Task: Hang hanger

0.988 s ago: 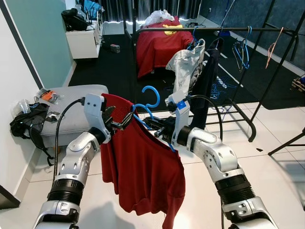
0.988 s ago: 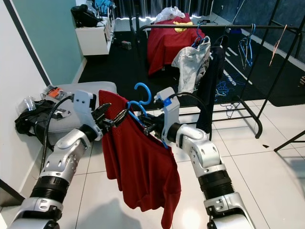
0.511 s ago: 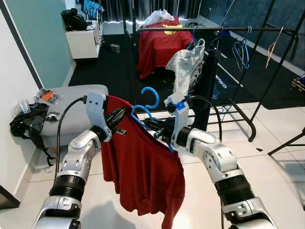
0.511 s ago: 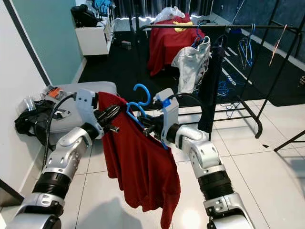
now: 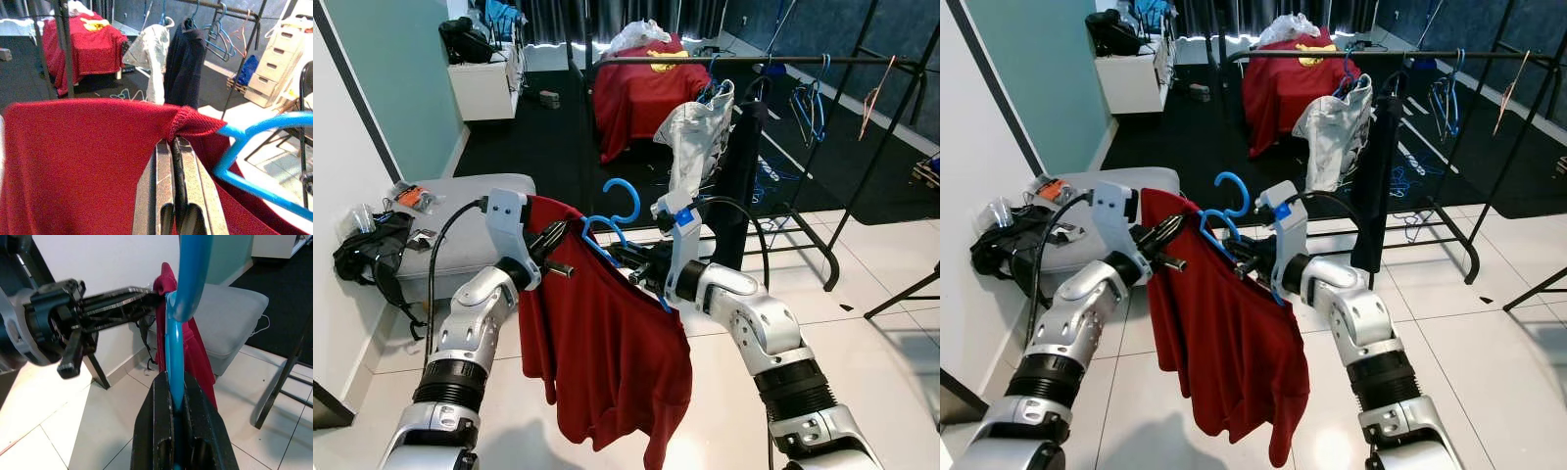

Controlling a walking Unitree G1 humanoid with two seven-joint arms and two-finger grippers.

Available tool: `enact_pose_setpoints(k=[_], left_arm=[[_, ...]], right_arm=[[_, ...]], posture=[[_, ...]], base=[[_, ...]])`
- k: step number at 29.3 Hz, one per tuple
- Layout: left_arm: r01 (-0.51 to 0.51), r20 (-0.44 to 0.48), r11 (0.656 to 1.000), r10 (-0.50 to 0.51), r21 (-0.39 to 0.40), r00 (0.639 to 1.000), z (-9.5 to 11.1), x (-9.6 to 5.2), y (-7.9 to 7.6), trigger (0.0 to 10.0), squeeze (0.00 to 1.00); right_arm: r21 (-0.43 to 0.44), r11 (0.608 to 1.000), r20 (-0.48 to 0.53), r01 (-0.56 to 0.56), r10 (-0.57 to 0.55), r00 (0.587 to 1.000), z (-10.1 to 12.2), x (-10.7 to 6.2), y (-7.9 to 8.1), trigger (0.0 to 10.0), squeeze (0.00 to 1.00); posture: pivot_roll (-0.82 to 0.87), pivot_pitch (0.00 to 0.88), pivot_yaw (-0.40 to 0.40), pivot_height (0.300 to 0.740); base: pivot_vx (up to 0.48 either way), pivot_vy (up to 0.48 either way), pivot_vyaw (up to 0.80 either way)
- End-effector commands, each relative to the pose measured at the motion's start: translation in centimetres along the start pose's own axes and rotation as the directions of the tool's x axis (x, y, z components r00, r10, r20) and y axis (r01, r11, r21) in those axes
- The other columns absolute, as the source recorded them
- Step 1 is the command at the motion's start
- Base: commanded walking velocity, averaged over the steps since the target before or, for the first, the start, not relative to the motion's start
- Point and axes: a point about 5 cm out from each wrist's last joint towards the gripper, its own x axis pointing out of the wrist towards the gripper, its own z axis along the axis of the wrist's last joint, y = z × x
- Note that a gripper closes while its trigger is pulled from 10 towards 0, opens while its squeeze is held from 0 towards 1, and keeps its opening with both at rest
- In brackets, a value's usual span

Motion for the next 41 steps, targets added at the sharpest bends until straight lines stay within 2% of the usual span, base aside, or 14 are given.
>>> enact_pose_setpoints(k=[1,4,7,11,25,29,37,38,39,40,41], left_arm=[[-0.016,0.02,1.0,0.016,0.018,1.0,0.8,-0.2,0.7,0.0,0.0],[-0.032,0.031,0.999,0.031,0.024,0.999,1.1,-0.3,1.1,0.0,0.0],[-0.064,0.076,0.996,0.059,0.06,0.995,3.0,0.0,2.1,0.0,0.0],[-0.044,0.083,0.996,0.038,0.071,0.996,3.4,0.4,1.8,0.0,0.0],[-0.012,0.02,0.995,0.01,0.097,1.0,2.4,0.6,1.3,0.0,0.0],[-0.039,-0.03,0.99,0.043,0.134,0.999,1.6,0.1,2.0,0.0,0.0],[-0.089,-0.039,0.984,0.096,0.156,0.995,1.8,0.0,2.9,0.0,0.0],[-0.087,-0.039,0.984,0.094,0.157,0.995,1.9,0.0,2.9,3.5,0.0],[-0.087,-0.039,0.984,0.094,0.157,0.995,1.9,0.0,2.9,3.5,0.0],[-0.086,-0.037,0.984,0.093,0.157,0.995,2.0,0.0,2.9,4.3,0.0],[-0.086,-0.037,0.984,0.093,0.157,0.995,2.0,0.0,2.9,4.3,0.0]], right_arm=[[-0.006,1.0,0.001,-0.001,0.001,1.0,0.0,0.0,0.2,10.0,0.0],[-0.001,1.0,-0.01,0.002,-0.002,1.0,-0.3,0.0,0.1,10.0,0.0],[0.012,0.996,-0.148,-0.091,0.092,0.985,-2.8,-0.6,1.3,10.0,0.0],[0.016,0.99,-0.205,-0.138,0.139,0.969,-3.8,-1.1,1.9,10.0,0.0],[0.004,0.986,-0.22,-0.164,0.161,0.962,-3.9,-1.5,2.1,10.0,0.0],[-0.003,0.988,-0.217,-0.157,0.153,0.964,-3.5,-1.5,2.0,10.0,0.0],[-0.003,0.992,-0.214,-0.126,0.122,0.969,-3.4,-1.5,1.7,10.0,0.0],[-0.004,0.993,-0.212,-0.12,0.116,0.97,-3.3,-1.5,1.6,10.0,0.0],[-0.004,0.993,-0.212,-0.12,0.116,0.97,-3.3,-1.5,1.6,10.0,0.0],[-0.006,0.994,-0.21,-0.113,0.109,0.972,-3.3,-1.5,1.5,10.0,0.0],[-0.006,0.994,-0.21,-0.113,0.109,0.972,-3.3,-1.5,1.5,10.0,0.0]], posture=[[-0.06,0.0,0.025,0.74],[-0.06,0.0,0.022,0.74],[-0.06,0.0,0.022,0.74],[-0.06,0.0,0.023,0.74],[-0.07,0.0,0.024,0.74],[-0.06,0.0,0.022,0.74],[-0.06,0.001,0.024,0.74],[-0.06,0.003,0.025,0.74],[-0.06,0.003,0.025,0.74],[-0.06,0.003,0.025,0.74],[-0.06,0.003,0.025,0.74]], base=[[0.0,0.0,0.0],[0.0,0.0,0.0],[0.0,0.0,0.0],[0.0,0.0,0.0],[0.0,0.0,0.0],[0.0,0.0,0.0],[0.0,0.0,0.0],[0.0,0.0,0.0],[0.0,0.0,0.0],[0.0,0.0,0.0],[0.0,0.0,0.0]])
